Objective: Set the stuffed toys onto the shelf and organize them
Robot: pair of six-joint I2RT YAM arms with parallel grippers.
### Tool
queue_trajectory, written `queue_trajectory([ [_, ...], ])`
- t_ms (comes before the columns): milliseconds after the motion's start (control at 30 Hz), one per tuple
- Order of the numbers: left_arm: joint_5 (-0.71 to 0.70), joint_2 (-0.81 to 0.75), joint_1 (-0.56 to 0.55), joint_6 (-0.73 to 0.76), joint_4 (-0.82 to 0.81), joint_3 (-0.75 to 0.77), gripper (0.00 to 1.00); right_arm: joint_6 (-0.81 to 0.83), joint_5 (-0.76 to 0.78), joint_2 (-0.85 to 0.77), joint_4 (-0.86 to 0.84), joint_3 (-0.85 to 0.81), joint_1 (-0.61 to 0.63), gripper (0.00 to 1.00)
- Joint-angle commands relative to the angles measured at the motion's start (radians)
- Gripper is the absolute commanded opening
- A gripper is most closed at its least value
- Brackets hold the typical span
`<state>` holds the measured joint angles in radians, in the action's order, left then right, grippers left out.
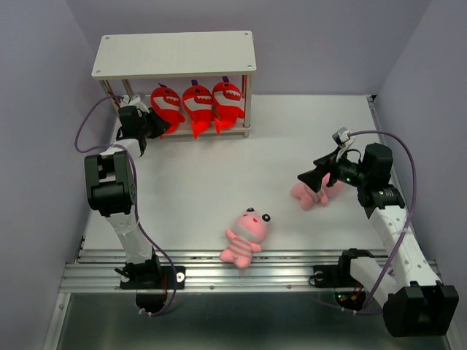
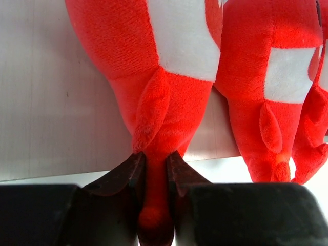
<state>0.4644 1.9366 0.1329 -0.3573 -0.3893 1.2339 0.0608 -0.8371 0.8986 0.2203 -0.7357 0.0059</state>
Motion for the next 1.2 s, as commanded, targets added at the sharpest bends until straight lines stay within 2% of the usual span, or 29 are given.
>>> queue_trajectory([
  [0,0.016,0.009,-0.009,-0.008,-0.017,0.047,0.3,0.019,0.01,-0.001,-0.024,0.013,-0.007,1.0],
  [600,0.014,0.035,-0.032,-0.011,-0.006,0.059,0.43,0.024,0.02,-0.006,-0.019,0.012,-0.007,1.0],
  [700,0.01,0.03,-0.033,-0.008,-0.003,0.058,0.49,0.024,0.02,-0.006,-0.019,0.012,-0.007,1.0],
  [733,0.007,0.027,-0.033,-0.008,-0.003,0.056,0.56,0.024,0.02,-0.004,-0.019,0.012,-0.007,1.0],
  [767,-0.003,0.022,-0.032,-0.008,0.0,0.053,0.57,0.025,0.02,-0.004,-0.019,0.012,-0.007,1.0],
  [1167,-0.038,-0.045,-0.019,-0.008,-0.006,0.029,0.63,0.027,0.018,-0.009,-0.016,0.012,-0.017,1.0],
])
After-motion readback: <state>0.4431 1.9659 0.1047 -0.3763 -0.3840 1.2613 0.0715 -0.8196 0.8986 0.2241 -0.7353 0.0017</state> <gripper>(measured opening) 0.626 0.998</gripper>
